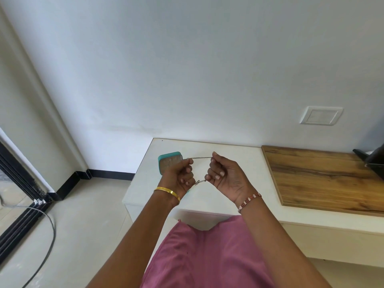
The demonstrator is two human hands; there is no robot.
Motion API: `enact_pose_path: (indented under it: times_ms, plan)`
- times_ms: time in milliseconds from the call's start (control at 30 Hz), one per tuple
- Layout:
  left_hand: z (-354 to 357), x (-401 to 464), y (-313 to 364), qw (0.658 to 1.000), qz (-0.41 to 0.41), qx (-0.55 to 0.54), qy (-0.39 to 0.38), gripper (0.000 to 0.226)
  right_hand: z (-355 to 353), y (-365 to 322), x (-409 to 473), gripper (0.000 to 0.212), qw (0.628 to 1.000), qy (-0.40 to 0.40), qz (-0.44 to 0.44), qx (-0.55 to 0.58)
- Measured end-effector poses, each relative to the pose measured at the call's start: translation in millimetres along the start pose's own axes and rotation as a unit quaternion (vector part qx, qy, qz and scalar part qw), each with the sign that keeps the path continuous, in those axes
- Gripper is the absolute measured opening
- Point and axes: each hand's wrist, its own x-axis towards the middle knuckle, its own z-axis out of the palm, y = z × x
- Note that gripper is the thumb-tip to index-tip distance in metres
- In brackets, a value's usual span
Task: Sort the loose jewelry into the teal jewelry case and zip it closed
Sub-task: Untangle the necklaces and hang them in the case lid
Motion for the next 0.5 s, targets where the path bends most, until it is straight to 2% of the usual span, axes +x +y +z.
enact_pose_path:
  times_ms: [200, 300, 400, 500]
  plan:
    - [-8, 5, -8, 0.997, 0.027, 0.078, 0.012, 0.021, 1, 8, 4, 0.020, 0.999, -0.005, -0.040, -0.023]
    - [-15, 5, -10, 0.990, 0.046, 0.133, 0.028, 0.023, -2, 9, 7, 0.022, 0.999, -0.011, -0.043, -0.009]
    - [-24, 6, -14, 0.993, 0.052, 0.099, 0.033, 0.021, -4, 13, 10, 0.029, 0.999, -0.010, -0.037, 0.003]
    - [-33, 10, -18, 0.996, 0.045, 0.058, 0.052, 0.019, -2, 21, 13, 0.026, 0.999, -0.006, -0.027, -0.042]
